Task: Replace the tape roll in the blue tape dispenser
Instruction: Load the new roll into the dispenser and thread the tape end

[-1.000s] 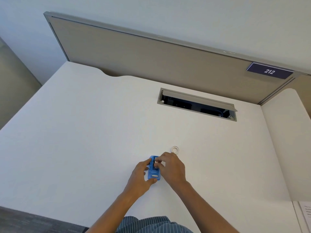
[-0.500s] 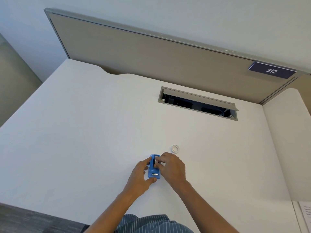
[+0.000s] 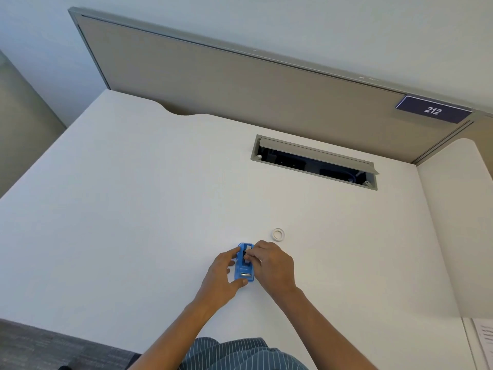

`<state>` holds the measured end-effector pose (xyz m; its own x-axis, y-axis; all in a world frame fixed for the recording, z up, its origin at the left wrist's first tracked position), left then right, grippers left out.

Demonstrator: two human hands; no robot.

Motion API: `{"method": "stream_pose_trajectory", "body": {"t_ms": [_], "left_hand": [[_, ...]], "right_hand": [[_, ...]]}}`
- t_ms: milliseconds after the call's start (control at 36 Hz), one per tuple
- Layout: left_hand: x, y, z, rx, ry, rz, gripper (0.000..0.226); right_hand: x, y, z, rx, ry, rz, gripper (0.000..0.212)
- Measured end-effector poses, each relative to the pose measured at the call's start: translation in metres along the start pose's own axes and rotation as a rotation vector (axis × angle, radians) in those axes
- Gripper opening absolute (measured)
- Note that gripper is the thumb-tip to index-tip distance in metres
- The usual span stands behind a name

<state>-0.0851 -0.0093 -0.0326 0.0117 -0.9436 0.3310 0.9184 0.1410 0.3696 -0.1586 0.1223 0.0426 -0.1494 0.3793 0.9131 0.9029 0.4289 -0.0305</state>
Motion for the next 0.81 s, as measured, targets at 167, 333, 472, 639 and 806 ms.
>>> {"method": "stream_pose_trajectory", "body": {"t_ms": [167,333,472,639,806], "left_hand": [[0.0,0.0,-0.002,-0.003,-0.001,0.002,0.087],[0.001,-0.001,-0.001,-0.011,-0.006,0.0,0.088],[0.002,-0.003,0.002,-0.04,-0.018,-0.02,0.092],[0.0,-0.011,0.005,-0.086,-0.068,-0.068,0.1],[0.0,-0.019,0.007,-0.132,-0.131,-0.149,0.104]], "right_hand": [[0.003,0.001,-0.005,0.071,0.044,0.052,0.011],[0.003,0.001,-0.009,0.108,0.054,0.081,0.012],[0.003,0.001,-0.01,0.123,0.034,0.087,0.008],[0.001,0.003,-0.006,0.094,0.006,0.073,0.01],[-0.001,0.01,-0.007,0.071,0.004,0.07,0.012]]}}
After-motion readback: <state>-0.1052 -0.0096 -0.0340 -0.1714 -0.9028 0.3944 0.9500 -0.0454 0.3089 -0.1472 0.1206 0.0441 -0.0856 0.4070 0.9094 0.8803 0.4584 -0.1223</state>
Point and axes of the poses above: each hand's wrist, its own y-axis away from the middle knuckle, its own x-axis out of the back of the hand, z = x × y, the point moved 8 cm from there along -y, towards the middle knuckle, and after that the axes turned 3 degrees about y, right-handed, at the moved point
